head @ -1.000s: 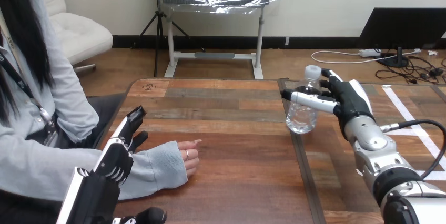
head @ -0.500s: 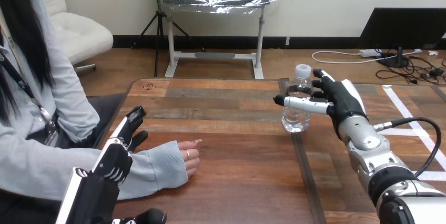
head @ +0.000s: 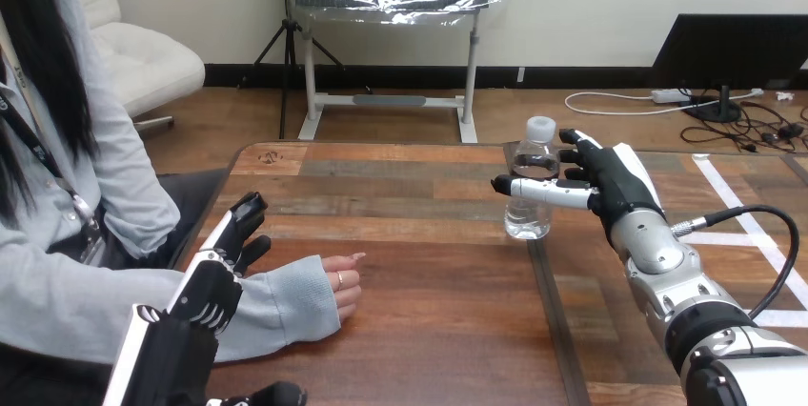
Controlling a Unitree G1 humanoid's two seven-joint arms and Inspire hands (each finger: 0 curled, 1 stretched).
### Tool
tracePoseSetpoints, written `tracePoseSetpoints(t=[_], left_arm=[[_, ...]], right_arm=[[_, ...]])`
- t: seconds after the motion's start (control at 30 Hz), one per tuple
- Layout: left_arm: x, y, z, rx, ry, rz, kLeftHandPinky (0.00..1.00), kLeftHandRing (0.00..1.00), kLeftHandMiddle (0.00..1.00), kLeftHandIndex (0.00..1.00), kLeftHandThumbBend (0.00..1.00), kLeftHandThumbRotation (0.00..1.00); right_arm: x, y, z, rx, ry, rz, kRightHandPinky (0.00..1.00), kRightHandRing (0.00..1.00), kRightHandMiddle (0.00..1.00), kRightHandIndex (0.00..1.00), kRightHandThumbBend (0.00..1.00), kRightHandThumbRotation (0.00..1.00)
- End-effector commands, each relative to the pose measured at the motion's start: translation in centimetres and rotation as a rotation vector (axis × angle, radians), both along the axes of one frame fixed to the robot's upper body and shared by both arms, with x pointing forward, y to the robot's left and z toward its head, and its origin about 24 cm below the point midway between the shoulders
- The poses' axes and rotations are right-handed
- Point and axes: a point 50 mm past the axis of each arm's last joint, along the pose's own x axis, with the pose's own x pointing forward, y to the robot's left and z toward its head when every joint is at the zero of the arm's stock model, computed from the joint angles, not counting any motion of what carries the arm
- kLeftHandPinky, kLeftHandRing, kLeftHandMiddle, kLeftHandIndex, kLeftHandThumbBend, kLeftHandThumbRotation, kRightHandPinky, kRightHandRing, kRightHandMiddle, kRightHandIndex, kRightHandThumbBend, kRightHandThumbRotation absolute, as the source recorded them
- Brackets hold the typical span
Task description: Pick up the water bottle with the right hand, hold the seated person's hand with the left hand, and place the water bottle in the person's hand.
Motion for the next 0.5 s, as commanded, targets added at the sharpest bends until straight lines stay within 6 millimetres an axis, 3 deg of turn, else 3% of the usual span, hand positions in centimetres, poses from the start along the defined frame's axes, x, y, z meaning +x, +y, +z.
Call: tracePoseSetpoints(t=[0.0, 0.23, 0.47], left_arm=[[0.75, -0.42, 0.83, -0.006, -0.071, -0.012, 0.92, 0.96, 0.97, 0.92, 1.00, 0.60], [0.78, -0.49, 0.84, -0.008, -0.078, -0.012, 0.91, 0.95, 0.96, 0.91, 1.00, 0.61], [0.82, -0.49, 0.85, -0.006, -0.083, -0.010, 0.90, 0.95, 0.96, 0.91, 1.00, 0.62]], right_arm=[[2.11, 1.10, 3.65, 0.002, -0.101, 0.014, 0.73, 0.83, 0.86, 0.90, 0.96, 0.24], [1.99, 0.97, 3.39, 0.028, -0.093, -0.004, 0.68, 0.77, 0.80, 0.81, 0.95, 0.14], [1.84, 0.83, 3.08, 0.063, -0.088, -0.034, 0.63, 0.71, 0.73, 0.73, 0.97, 0.10]])
